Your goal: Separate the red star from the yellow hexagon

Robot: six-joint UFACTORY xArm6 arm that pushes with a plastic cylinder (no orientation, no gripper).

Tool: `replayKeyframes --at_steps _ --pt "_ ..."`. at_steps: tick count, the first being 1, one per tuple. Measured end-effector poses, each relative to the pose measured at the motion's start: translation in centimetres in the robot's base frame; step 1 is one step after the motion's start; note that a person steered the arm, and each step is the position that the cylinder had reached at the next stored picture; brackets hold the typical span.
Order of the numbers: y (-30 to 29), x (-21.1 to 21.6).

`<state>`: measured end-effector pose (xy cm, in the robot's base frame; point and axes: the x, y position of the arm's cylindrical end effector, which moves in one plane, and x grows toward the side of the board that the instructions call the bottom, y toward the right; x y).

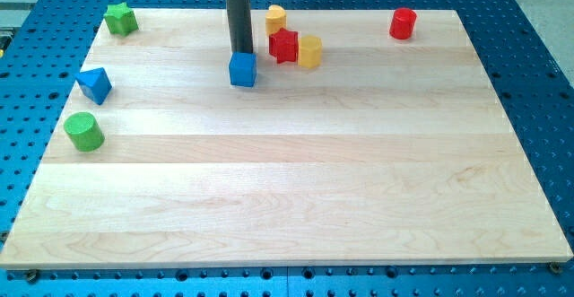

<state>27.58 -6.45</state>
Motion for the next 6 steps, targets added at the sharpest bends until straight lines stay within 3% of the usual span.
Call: replayKeyframes --at_steps 1,3,4,6 --pt "3.7 -0.2" --pt "17.3 14.8" --pt "15.0 14.7" --pt "23.1 15.6"
